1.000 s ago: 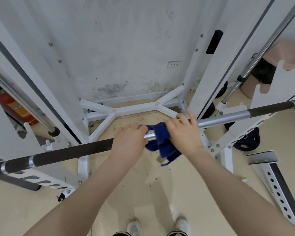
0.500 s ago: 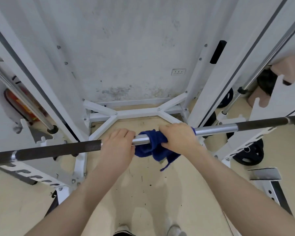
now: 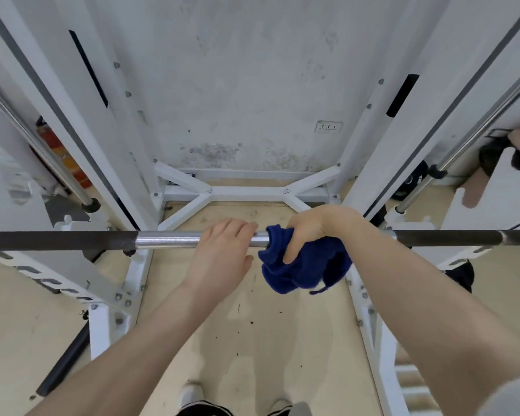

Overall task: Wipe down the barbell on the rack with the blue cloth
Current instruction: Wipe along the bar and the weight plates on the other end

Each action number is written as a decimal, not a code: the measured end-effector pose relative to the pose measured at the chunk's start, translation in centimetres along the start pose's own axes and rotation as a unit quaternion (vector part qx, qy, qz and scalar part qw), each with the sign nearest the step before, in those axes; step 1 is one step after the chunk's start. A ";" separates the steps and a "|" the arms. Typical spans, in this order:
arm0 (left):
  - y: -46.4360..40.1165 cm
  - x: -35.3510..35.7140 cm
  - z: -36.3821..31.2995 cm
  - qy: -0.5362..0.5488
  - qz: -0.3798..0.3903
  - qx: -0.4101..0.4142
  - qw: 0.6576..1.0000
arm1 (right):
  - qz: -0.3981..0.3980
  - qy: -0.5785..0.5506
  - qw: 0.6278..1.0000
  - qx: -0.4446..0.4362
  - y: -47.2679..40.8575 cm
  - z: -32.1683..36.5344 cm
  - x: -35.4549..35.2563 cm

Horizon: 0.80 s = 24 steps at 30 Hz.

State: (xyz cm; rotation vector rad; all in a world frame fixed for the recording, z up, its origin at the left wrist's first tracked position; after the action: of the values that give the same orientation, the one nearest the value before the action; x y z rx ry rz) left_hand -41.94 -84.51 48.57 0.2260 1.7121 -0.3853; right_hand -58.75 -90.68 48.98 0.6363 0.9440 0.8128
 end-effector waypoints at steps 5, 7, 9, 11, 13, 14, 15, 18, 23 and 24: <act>-0.4 0.3 -0.1 0.017 0.004 -0.060 0.998 | -0.192 0.184 0.963 -0.031 -1.0 -0.5 1.6; -0.5 0.3 0.0 0.015 -0.013 -0.082 0.996 | -0.335 0.264 0.903 -0.047 -0.4 -0.1 2.9; -0.7 0.2 -0.1 0.011 -0.018 -0.100 0.995 | -0.310 0.217 0.925 -0.042 -0.4 -0.1 2.6; -0.9 0.2 -0.6 0.006 -0.017 -0.099 0.995 | -0.148 0.122 0.981 -0.021 -1.1 -0.2 1.1; -1.1 0.2 -1.3 -0.007 -0.005 -0.089 0.996 | 0.002 0.015 0.999 0.033 -1.2 -0.4 -0.2; -1.3 0.2 -1.7 -0.009 0.000 -0.087 0.996 | 0.051 -0.026 0.997 0.058 -1.0 -0.4 -0.4; -1.3 0.1 -2.1 -0.007 0.002 -0.088 0.996 | 0.069 -0.044 0.995 0.063 -1.2 -0.5 -0.5; -1.7 0.1 -3.3 0.016 -0.020 -0.101 0.995 | -0.088 0.070 0.993 -0.038 -1.4 -0.8 0.4; -2.3 0.9 -5.6 -0.013 -0.031 -0.099 0.995 | -0.414 0.304 0.845 -0.148 1.7 -3.7 3.4; -2.4 1.1 -6.1 -0.023 -0.025 -0.100 0.994 | -0.406 0.302 0.850 -0.144 2.2 -4.7 2.9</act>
State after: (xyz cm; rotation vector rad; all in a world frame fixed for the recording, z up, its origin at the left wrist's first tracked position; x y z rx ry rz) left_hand -48.60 -84.53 48.67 0.0277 1.7010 -0.2513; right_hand -62.60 -86.47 47.28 -0.3333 1.4752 0.3497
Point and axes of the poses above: each hand's wrist, its own y-axis away from the middle knuckle, its own x-axis out of the palm, z = x × y, the point moved 3 cm from there along -y, towards the middle knuckle, and after that the axes turned 7 degrees about -y, right-handed, at the moved point
